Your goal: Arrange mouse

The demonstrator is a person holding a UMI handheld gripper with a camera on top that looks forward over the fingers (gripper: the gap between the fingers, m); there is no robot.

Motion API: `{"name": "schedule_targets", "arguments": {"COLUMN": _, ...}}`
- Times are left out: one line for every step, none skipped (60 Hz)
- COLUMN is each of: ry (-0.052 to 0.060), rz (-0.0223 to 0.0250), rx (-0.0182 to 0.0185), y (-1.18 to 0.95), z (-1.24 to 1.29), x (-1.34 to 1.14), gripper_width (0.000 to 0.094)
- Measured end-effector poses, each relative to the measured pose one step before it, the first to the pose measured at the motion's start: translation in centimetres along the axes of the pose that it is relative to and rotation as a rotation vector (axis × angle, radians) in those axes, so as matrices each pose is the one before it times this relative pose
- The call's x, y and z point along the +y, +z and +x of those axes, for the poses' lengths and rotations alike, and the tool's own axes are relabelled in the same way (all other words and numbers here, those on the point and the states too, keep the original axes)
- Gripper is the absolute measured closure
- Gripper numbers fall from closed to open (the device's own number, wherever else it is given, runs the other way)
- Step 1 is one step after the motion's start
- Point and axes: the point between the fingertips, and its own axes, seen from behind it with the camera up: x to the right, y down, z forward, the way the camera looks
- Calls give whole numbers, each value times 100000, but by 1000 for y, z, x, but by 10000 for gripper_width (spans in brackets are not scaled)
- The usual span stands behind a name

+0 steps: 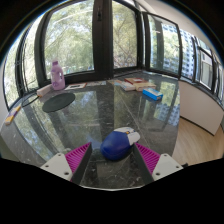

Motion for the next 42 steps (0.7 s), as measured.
{"name": "schedule_targets", "arguments": {"ry": 148, "rz": -183, "rx": -460, "y": 344, "z": -113, "x": -114, "gripper_width": 83}}
{"name": "schedule_targets", "arguments": {"ry": 222, "rz": -62, "rx": -421, "y": 331, "z": -48, "x": -133, "gripper_width": 84}}
{"name": "schedule_targets", "arguments": {"ry": 175, "rz": 22, "rx": -402, "y": 279, "z": 0, "x": -145, "gripper_width": 86}}
{"name": "schedule_targets", "arguments": {"ry": 311, "rz": -81, "rx": -404, "y": 272, "z": -42, "x": -127, "gripper_width": 86}}
{"name": "schedule_targets", "arguments": {"ry": 428, "rz": -156, "rx": -389, "y": 260, "z": -23, "x": -122, "gripper_width": 85}}
{"name": "schedule_targets", "arguments": {"ry": 385, "rz": -191, "rx": -385, "y": 87, "z": 278, "x": -191, "gripper_width": 87}}
{"name": "schedule_targets", "arguments": {"ry": 400, "rz": -5, "rx": -404, "y": 480, "z": -80, "x": -120, "gripper_width": 87}}
{"name": "schedule_targets", "arguments": {"ry": 319, "rz": -26, "rx": -440, "y": 244, "z": -117, "x": -128, "gripper_width": 87}}
{"name": "schedule_targets", "arguments": {"ry": 250, "rz": 19, "rx": -415, "y": 184, "z": -86, "x": -116, "gripper_width": 87}}
{"name": "schedule_targets", "arguments": {"ry": 231, "rz": 41, "rx": -387, "y": 220, "z": -102, "x": -146, "gripper_width": 88}}
{"name": "schedule_targets", "arguments": {"ry": 202, "rz": -11, "rx": -304, "y": 212, "z": -81, "x": -125, "gripper_width": 88}}
{"name": "schedule_targets", "arguments": {"ry": 120, "rz": -166, "rx": -187, "y": 222, "z": -67, "x": -76, "gripper_width": 91}}
{"name": "schedule_targets", "arguments": {"ry": 189, "rz": -358, "rx": -261, "y": 181, "z": 44, "x": -118, "gripper_width": 92}}
{"name": "schedule_targets", "arguments": {"ry": 88, "rz": -287, "rx": 96, "y": 354, "z": -34, "x": -58, "gripper_width": 96}}
{"name": "schedule_targets", "arguments": {"ry": 160, "rz": -252, "rx": -1, "y": 198, "z": 11, "x": -37, "gripper_width": 98}}
{"name": "schedule_targets", "arguments": {"ry": 138, "rz": -94, "rx": 51, "y": 192, "z": -40, "x": -118, "gripper_width": 102}}
{"name": "schedule_targets", "arguments": {"ry": -54, "rz": 278, "rx": 288, "y": 168, "z": -18, "x": -174, "gripper_width": 110}}
{"name": "schedule_targets", "arguments": {"ry": -63, "rz": -76, "rx": 321, "y": 215, "z": -20, "x": -88, "gripper_width": 123}}
{"name": "schedule_targets", "arguments": {"ry": 22, "rz": -179, "rx": 315, "y": 126, "z": 59, "x": -49, "gripper_width": 135}}
{"name": "schedule_targets", "arguments": {"ry": -89, "rz": -38, "rx": 672, "y": 232, "z": -146, "x": -160, "gripper_width": 151}}
{"name": "schedule_targets", "arguments": {"ry": -136, "rz": -85, "rx": 501, "y": 183, "z": -28, "x": -78, "gripper_width": 169}}
{"name": "schedule_targets", "arguments": {"ry": -118, "rz": -81, "rx": 430, "y": 169, "z": -41, "x": -66, "gripper_width": 182}}
{"name": "schedule_targets", "arguments": {"ry": -150, "rz": -34, "rx": 394, "y": 133, "z": -54, "x": -60, "gripper_width": 199}}
{"name": "schedule_targets", "arguments": {"ry": -165, "rz": -126, "rx": 296, "y": 138, "z": -89, "x": -74, "gripper_width": 216}}
{"name": "schedule_targets", "arguments": {"ry": -306, "rz": -126, "rx": 312, "y": 137, "z": -93, "x": -79, "gripper_width": 236}}
{"name": "schedule_targets", "arguments": {"ry": -433, "rz": -265, "rx": 499, "y": 88, "z": 201, "x": -45, "gripper_width": 256}}
{"name": "schedule_targets", "arguments": {"ry": -680, "rz": -93, "rx": 650, "y": 235, "z": -99, "x": 7, "gripper_width": 287}}
{"name": "schedule_targets", "arguments": {"ry": -709, "rz": -169, "rx": 828, "y": 144, "z": 60, "x": -76, "gripper_width": 318}}
{"name": "schedule_targets", "arguments": {"ry": -811, "rz": -210, "rx": 1047, "y": 155, "z": 108, "x": -11, "gripper_width": 363}}
{"name": "schedule_targets", "arguments": {"ry": -922, "rz": -195, "rx": 1196, "y": 138, "z": 194, "x": -28, "gripper_width": 412}}
{"name": "schedule_targets", "arguments": {"ry": -1113, "rz": 64, "rx": 652, "y": 68, "z": 23, "x": -88, "gripper_width": 429}}
{"name": "schedule_targets", "arguments": {"ry": -755, "rz": 219, "rx": 224, "y": 50, "z": -48, "x": -119, "gripper_width": 430}}
{"name": "schedule_targets", "arguments": {"ry": -405, "rz": -68, "rx": 119, "y": 19, "z": -75, "x": -52, "gripper_width": 435}}
{"name": "schedule_targets", "arguments": {"ry": 54, "rz": -25, "rx": -158, "y": -130, "z": 124, "x": 149, "gripper_width": 436}}
{"name": "schedule_targets", "arguments": {"ry": 27, "rz": -176, "rx": 65, "y": 6, "z": -75, "x": -91, "gripper_width": 445}}
{"name": "schedule_targets", "arguments": {"ry": 87, "rz": 28, "rx": -89, "y": -5, "z": -48, "x": -19, "gripper_width": 451}}
{"name": "schedule_targets", "arguments": {"ry": 126, "rz": -3, "rx": -7, "y": 12, "z": -8, "x": -5, "gripper_width": 463}}
{"name": "schedule_targets", "arguments": {"ry": 81, "rz": 37, "rx": 33, "y": 4, "z": 1, "x": -9, "gripper_width": 469}}
{"name": "schedule_targets", "arguments": {"ry": 22, "rz": -16, "rx": 115, "y": 4, "z": -13, "x": -23, "gripper_width": 483}}
{"name": "schedule_targets", "arguments": {"ry": -51, "rz": -52, "rx": 208, "y": -19, "z": 56, "x": 23, "gripper_width": 494}}
{"name": "schedule_targets", "arguments": {"ry": 3, "rz": -31, "rx": 262, "y": -52, "z": 17, "x": -15, "gripper_width": 506}}
{"name": "schedule_targets", "arguments": {"ry": 69, "rz": -8, "rx": 202, "y": 19, "z": 46, "x": 5, "gripper_width": 515}}
